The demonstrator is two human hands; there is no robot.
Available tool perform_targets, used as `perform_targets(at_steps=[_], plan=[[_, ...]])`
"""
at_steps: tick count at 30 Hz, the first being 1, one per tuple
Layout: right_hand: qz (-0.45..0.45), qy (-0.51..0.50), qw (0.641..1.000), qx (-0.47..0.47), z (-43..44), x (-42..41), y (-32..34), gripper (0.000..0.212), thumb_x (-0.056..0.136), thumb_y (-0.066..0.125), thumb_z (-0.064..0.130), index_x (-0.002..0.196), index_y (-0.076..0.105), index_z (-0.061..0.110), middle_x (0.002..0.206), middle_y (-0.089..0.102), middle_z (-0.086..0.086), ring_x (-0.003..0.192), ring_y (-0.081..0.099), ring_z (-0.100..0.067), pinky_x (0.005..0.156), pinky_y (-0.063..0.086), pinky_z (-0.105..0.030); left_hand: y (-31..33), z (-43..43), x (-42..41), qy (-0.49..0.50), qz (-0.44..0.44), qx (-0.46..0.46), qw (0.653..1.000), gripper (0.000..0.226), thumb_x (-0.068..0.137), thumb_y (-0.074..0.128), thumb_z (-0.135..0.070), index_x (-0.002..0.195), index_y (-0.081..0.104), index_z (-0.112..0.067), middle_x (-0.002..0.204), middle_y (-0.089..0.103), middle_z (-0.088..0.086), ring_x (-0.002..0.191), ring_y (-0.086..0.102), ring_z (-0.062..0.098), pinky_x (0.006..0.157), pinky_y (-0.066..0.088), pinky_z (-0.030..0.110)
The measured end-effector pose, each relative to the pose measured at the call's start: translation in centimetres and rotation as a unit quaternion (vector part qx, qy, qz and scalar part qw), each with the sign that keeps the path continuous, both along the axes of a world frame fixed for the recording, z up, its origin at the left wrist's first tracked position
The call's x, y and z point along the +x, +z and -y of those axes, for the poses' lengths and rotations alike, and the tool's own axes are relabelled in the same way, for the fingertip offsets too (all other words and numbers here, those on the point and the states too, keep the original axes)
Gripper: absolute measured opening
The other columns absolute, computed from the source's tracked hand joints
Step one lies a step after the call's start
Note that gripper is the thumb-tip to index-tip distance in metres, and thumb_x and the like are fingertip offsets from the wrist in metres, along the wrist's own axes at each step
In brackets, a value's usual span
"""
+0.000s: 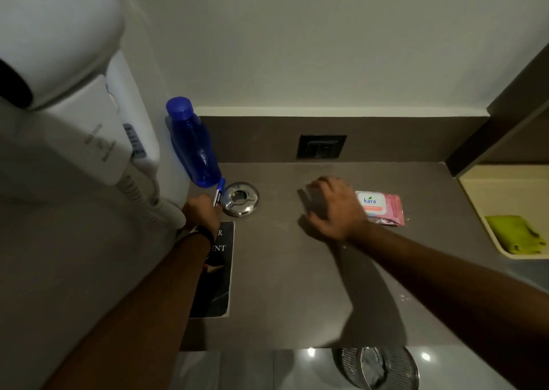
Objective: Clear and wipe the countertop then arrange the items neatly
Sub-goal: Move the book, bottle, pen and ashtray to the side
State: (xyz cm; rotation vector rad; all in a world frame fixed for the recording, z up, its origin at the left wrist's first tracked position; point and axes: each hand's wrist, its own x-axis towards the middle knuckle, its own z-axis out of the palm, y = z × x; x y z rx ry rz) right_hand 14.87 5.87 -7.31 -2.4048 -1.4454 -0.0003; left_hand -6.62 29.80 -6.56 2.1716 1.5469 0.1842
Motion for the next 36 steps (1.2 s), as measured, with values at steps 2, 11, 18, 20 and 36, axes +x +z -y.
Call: perform_targets(at_steps=[2, 11, 18, 20, 36], plan=[[-0.005, -0.006, 0.998, -0.063, 3.2, 3.3, 1.0, 0.088, 0.080, 0.061, 0.080, 0.146, 0.042, 0.025, 0.143, 0.049, -0.005, 0.126, 0.051, -0.027, 0.108, 0.046, -0.047, 0.8, 0.8, -0.3, 0.007, 0.017, -0.018, 1.000, 0.034, 0.107, 0.058, -0.029, 0.110, 0.071, 0.002, 0.108, 0.073, 0.020, 0.101, 0.071, 0.035, 0.080, 0.051, 0.036], [-0.018, -0.026, 0.954, -0.298, 8.2, 10.0, 1.8, 0.116, 0.064, 0.065, 0.083, 0.157, 0.030, 0.024, 0.150, 0.053, -0.004, 0.127, 0.054, -0.024, 0.106, 0.045, -0.036, -0.1, 14.5, -9.3, 0.055, 0.151, 0.117, 0.980, 0.017, 0.089, 0.071, -0.009, 0.105, 0.068, -0.014, 0.110, 0.063, 0.008, 0.092, 0.068, 0.031, 0.071, 0.049, 0.034], [-0.149, -0.127, 0.971, -0.137, 6.0, 2.7, 3.1, 0.106, 0.060, 0.077, 0.078, 0.144, 0.044, 0.023, 0.129, 0.066, -0.006, 0.110, 0.067, -0.028, 0.093, 0.053, -0.035, -3.6, 22.9, -15.7, 0.045, 0.145, -0.007, 0.988, 0.032, 0.082, 0.080, -0.020, 0.098, 0.059, -0.038, 0.081, 0.069, -0.016, 0.071, 0.074, 0.019, 0.062, 0.058, 0.033], [-0.232, -0.146, 0.957, -0.096, 4.7, -2.9, 2.8, 0.098, 0.059, 0.083, 0.072, 0.135, 0.048, 0.020, 0.125, 0.067, -0.006, 0.110, 0.068, -0.029, 0.093, 0.056, -0.035, -3.7, 22.1, -15.4, 0.017, 0.165, -0.086, 0.982, 0.024, 0.094, 0.070, -0.019, 0.100, 0.055, -0.037, 0.086, 0.069, -0.015, 0.083, 0.073, 0.013, 0.077, 0.060, 0.040], [-0.358, -0.233, 0.904, -0.004, -3.7, -22.8, 0.1, 0.086, 0.085, 0.065, 0.074, 0.140, 0.039, 0.013, 0.133, 0.042, -0.008, 0.127, 0.047, -0.029, 0.104, 0.049, -0.041, -1.5, 12.1, -10.4, -0.050, 0.131, -0.072, 0.987, 0.033, 0.108, 0.050, -0.014, 0.084, 0.068, -0.001, 0.090, 0.072, 0.021, 0.087, 0.068, 0.037, 0.084, 0.053, 0.050]])
